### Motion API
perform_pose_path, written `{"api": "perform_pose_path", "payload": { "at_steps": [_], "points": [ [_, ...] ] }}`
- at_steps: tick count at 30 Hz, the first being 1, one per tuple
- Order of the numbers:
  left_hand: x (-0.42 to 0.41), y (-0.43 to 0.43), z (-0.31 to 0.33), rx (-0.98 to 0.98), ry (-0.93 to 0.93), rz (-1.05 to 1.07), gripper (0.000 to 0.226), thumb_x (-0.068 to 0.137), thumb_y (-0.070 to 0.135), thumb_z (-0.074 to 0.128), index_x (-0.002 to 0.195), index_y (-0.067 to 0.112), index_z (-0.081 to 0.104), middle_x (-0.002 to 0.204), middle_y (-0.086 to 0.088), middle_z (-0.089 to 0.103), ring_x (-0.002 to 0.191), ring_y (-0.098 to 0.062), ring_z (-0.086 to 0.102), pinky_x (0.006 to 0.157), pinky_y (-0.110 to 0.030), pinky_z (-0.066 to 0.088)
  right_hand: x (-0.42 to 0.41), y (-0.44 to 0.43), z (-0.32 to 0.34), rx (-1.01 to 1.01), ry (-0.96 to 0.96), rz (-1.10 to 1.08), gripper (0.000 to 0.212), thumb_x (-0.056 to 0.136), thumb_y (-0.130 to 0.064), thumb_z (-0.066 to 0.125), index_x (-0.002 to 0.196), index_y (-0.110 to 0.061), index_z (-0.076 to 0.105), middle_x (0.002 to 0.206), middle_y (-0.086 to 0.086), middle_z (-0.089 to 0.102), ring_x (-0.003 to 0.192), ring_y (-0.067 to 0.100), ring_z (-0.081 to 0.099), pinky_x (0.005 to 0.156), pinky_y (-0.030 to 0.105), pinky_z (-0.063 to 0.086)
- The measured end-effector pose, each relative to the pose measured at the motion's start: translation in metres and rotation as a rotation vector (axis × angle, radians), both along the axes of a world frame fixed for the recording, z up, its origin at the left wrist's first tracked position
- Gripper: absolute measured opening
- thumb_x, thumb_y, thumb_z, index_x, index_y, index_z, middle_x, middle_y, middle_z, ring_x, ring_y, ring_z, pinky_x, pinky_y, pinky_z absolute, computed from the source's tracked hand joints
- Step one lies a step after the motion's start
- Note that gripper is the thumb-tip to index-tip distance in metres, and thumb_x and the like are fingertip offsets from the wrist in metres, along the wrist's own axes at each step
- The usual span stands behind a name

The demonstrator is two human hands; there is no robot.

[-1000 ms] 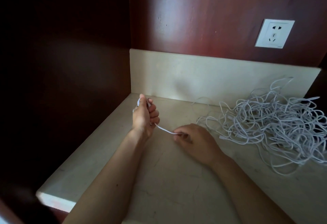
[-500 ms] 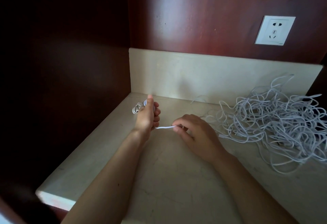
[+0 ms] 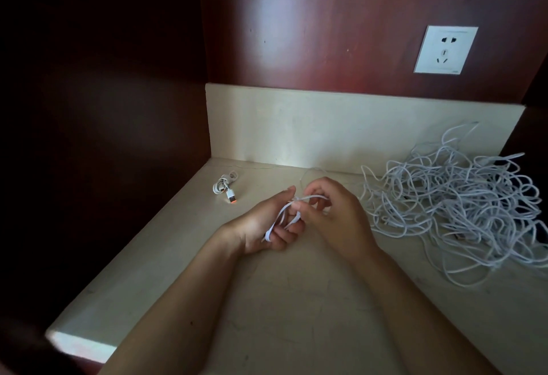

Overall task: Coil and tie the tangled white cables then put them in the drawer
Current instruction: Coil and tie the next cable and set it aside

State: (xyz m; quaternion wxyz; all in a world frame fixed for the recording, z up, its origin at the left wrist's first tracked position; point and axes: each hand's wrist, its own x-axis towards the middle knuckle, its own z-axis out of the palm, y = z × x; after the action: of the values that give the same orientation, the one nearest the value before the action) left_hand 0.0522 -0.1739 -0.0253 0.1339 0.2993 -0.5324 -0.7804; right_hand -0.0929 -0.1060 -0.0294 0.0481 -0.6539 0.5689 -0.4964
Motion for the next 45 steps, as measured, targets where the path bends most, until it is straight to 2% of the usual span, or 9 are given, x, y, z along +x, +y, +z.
{"api": "perform_pose_path", "payload": {
  "at_steps": [9, 14, 19, 23, 29, 34, 38, 42, 45],
  "points": [
    [0.002, 0.007, 0.006, -0.146, -0.048, -0.124, 0.06, 0.09, 0.073, 0.031, 0.068, 0.021, 0.051, 0.06, 0.004, 0.035, 0.039, -0.001, 0.019, 0.034, -0.012, 0.013, -0.009, -0.004, -0.004, -0.02, -0.141, 0.049, 0.011, 0.086, -0.007, 0.069, 0.081, -0.016, 0.066, 0.079, -0.014, 0.065, 0.068, 0.0, 0.057, 0.064, 0.01, 0.041],
    [0.002, 0.01, 0.005, -0.363, -0.149, -0.058, 0.044, 0.101, 0.052, 0.035, 0.072, 0.021, 0.044, 0.057, 0.005, 0.034, 0.043, -0.005, 0.018, 0.037, -0.015, 0.014, -0.007, -0.004, -0.003, -0.047, -0.135, 0.058, 0.014, 0.084, -0.001, 0.069, 0.08, -0.014, 0.067, 0.078, -0.02, 0.066, 0.068, -0.002, 0.058, 0.063, 0.007, 0.039],
    [-0.006, 0.009, 0.003, -0.616, -0.057, 0.201, 0.046, 0.105, 0.041, 0.029, 0.072, 0.016, 0.05, 0.052, 0.005, 0.039, 0.041, -0.008, 0.03, 0.04, -0.018, 0.024, -0.01, -0.007, -0.011, -0.032, -0.135, -0.013, 0.005, 0.09, -0.026, 0.064, 0.088, -0.031, 0.063, 0.075, -0.013, 0.068, 0.065, 0.008, 0.063, 0.063, 0.033, 0.052],
    [-0.001, -0.003, 0.002, -0.724, 0.084, 0.59, 0.046, 0.106, 0.034, 0.029, 0.089, 0.011, 0.065, 0.058, -0.002, 0.051, 0.042, -0.008, 0.036, 0.042, -0.02, 0.031, -0.009, -0.007, -0.014, 0.013, -0.046, -0.086, 0.003, 0.093, -0.032, 0.061, 0.092, -0.033, 0.058, 0.068, -0.012, 0.069, 0.057, 0.003, 0.06, 0.063, 0.034, 0.051],
    [0.0, -0.002, 0.003, -0.523, 0.205, 0.656, 0.046, 0.106, 0.037, 0.029, 0.108, 0.01, 0.066, 0.094, -0.01, 0.073, 0.054, -0.01, 0.053, 0.051, -0.018, 0.045, 0.001, -0.006, -0.017, 0.052, 0.081, -0.055, 0.014, 0.089, -0.039, 0.055, 0.084, -0.026, 0.058, 0.072, -0.01, 0.068, 0.066, 0.01, 0.062, 0.065, 0.038, 0.051],
    [0.002, -0.009, 0.003, -0.425, 0.229, 0.765, 0.045, 0.106, 0.038, 0.027, 0.09, 0.019, 0.063, 0.078, 0.002, 0.074, 0.069, -0.005, 0.06, 0.063, -0.019, 0.049, 0.001, -0.007, -0.022, 0.111, 0.132, 0.024, 0.008, 0.087, -0.032, 0.058, 0.086, -0.026, 0.064, 0.079, -0.012, 0.07, 0.076, 0.004, 0.065, 0.073, 0.033, 0.053],
    [0.002, -0.012, 0.009, -0.017, 0.549, 0.85, 0.044, 0.105, 0.041, 0.032, 0.082, 0.01, 0.053, 0.06, -0.003, 0.061, 0.061, -0.017, 0.062, 0.078, -0.034, 0.053, 0.003, -0.008, -0.024, 0.131, 0.236, 0.04, 0.012, 0.086, -0.03, 0.059, 0.09, -0.025, 0.07, 0.083, -0.01, 0.071, 0.078, 0.004, 0.063, 0.072, 0.024, 0.048],
    [0.008, -0.013, 0.012, 0.11, 0.603, 0.816, 0.045, 0.104, 0.048, 0.029, 0.077, 0.016, 0.045, 0.056, 0.003, 0.044, 0.042, -0.008, 0.039, 0.042, -0.019, 0.038, 0.005, -0.009, -0.023, 0.128, 0.317, 0.068, 0.017, 0.085, -0.031, 0.057, 0.088, -0.025, 0.073, 0.082, -0.008, 0.071, 0.077, 0.011, 0.061, 0.074, 0.031, 0.047],
    [0.012, -0.019, 0.011, 0.035, 0.608, 0.889, 0.043, 0.105, 0.046, 0.028, 0.075, 0.017, 0.041, 0.049, 0.007, 0.034, 0.037, -0.005, 0.021, 0.035, -0.016, 0.017, 0.005, -0.009, -0.023, 0.109, 0.398, 0.097, 0.017, 0.084, -0.03, 0.059, 0.087, -0.024, 0.074, 0.083, -0.008, 0.072, 0.078, 0.015, 0.063, 0.076, 0.034, 0.049]
  ]
}}
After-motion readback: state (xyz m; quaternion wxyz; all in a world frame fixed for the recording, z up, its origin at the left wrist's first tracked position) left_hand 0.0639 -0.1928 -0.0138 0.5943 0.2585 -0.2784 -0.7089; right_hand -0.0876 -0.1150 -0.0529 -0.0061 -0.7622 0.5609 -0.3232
